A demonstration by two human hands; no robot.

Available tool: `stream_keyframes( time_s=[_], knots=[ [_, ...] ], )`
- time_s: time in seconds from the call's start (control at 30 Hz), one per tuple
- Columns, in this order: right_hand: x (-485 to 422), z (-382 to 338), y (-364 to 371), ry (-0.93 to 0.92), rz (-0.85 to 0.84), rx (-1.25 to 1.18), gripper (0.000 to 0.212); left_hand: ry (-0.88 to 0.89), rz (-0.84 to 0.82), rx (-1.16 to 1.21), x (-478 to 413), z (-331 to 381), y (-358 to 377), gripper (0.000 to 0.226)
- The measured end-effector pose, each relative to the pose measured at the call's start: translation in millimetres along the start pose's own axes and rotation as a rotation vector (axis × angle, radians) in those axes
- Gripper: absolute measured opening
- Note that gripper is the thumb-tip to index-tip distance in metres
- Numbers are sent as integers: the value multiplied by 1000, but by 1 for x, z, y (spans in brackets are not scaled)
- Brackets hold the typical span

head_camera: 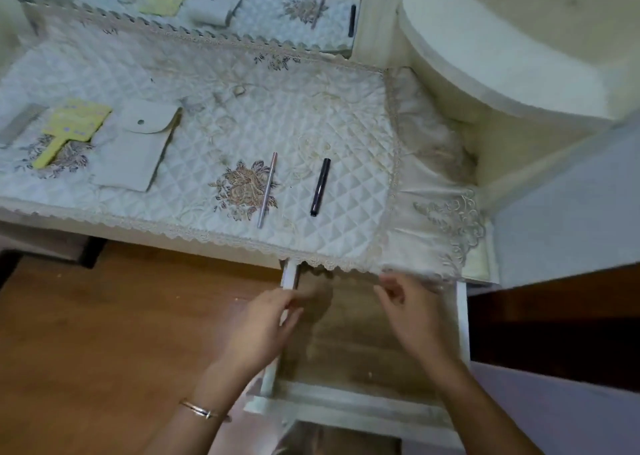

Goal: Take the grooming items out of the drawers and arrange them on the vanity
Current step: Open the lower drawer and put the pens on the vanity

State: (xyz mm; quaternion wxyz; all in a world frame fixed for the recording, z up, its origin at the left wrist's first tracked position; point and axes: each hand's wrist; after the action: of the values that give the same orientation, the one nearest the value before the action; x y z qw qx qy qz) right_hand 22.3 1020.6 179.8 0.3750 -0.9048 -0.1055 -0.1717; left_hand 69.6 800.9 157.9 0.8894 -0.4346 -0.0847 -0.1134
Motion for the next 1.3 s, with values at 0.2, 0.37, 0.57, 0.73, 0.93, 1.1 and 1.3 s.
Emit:
stream_keyframes(
  time_s=[0.2, 0.37, 0.57, 0.73, 0.93, 1.1, 1.3],
  knots=[
    [109, 87, 22, 164, -97, 246, 29, 127, -106, -111, 64, -20, 49, 18],
    [153, 107, 37, 197, 16, 251, 41, 180, -225, -194, 98, -31, 62, 23],
    [156, 119, 42, 138, 81, 271, 39, 171, -209, -171, 104, -35, 66, 25],
    [138, 122, 36, 73, 86, 356, 22, 130, -156, -154, 90, -36, 64, 22],
    [77, 113, 15, 10, 94, 492, 41, 133, -66, -200, 33, -29, 57, 23],
    [18, 96, -7, -33, 227, 649, 87, 163, 181, -417, -21, -12, 44, 51],
    [-35, 80, -18, -91, 320, 708, 88, 144, 232, -453, -73, -2, 35, 55]
  ],
)
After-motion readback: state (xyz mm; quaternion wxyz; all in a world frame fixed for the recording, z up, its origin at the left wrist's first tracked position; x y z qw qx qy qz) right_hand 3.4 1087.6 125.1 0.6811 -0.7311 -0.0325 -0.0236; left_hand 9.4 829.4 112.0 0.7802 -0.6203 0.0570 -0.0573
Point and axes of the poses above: each hand's wrist, its own x-axis away from the middle knuckle, its own y-axis out of the palm, z = x × y, and after that the axes turned 6 degrees about -z, right-handed
